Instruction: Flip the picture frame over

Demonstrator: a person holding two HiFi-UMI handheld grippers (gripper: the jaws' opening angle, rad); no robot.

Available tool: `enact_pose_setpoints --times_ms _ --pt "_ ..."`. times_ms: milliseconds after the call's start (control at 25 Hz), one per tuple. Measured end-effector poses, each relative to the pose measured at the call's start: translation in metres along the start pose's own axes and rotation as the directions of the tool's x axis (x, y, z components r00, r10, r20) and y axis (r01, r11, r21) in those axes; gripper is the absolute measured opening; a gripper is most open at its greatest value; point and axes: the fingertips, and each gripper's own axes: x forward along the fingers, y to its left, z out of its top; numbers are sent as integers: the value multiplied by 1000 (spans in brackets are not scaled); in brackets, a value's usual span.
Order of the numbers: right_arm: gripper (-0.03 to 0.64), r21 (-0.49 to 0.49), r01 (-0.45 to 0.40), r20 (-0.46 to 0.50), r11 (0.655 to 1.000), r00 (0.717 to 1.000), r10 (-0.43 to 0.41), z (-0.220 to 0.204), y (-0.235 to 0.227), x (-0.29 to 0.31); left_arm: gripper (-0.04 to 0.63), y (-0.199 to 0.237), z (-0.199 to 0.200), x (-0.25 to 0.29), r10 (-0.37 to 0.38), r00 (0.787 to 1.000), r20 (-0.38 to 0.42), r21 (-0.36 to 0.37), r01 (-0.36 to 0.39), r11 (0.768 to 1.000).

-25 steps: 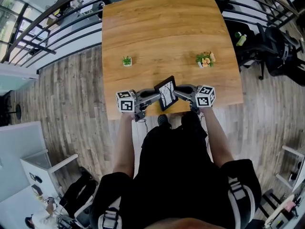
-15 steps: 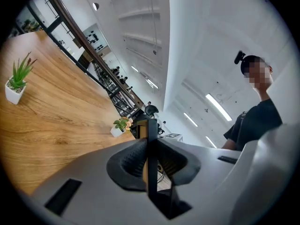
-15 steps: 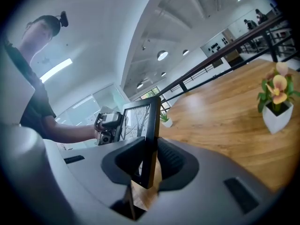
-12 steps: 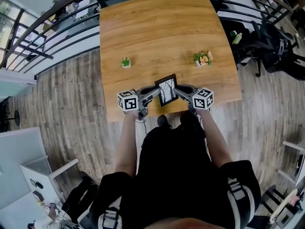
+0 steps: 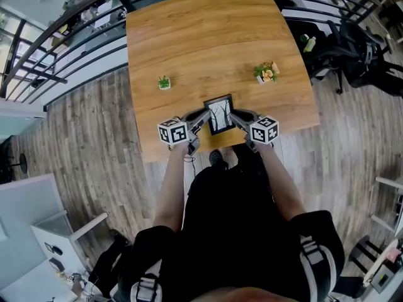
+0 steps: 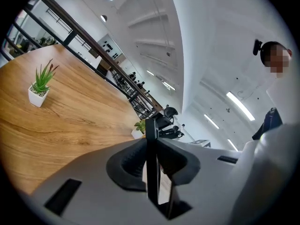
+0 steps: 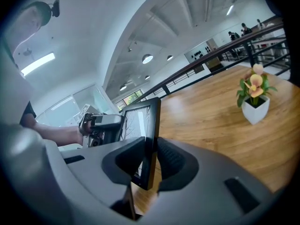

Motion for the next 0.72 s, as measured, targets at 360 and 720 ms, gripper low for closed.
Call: enact_pose_setpoints --times_ms 360,720 --pt "89 46 129 -65 991 990 -125 -22 -27 6 83 35 -22 22 121 993 -16 -28 -122 992" --pt "89 52 167 -93 985 982 -162 -26 -49 16 86 60 -25 40 250 968 -32 25 -250 968"
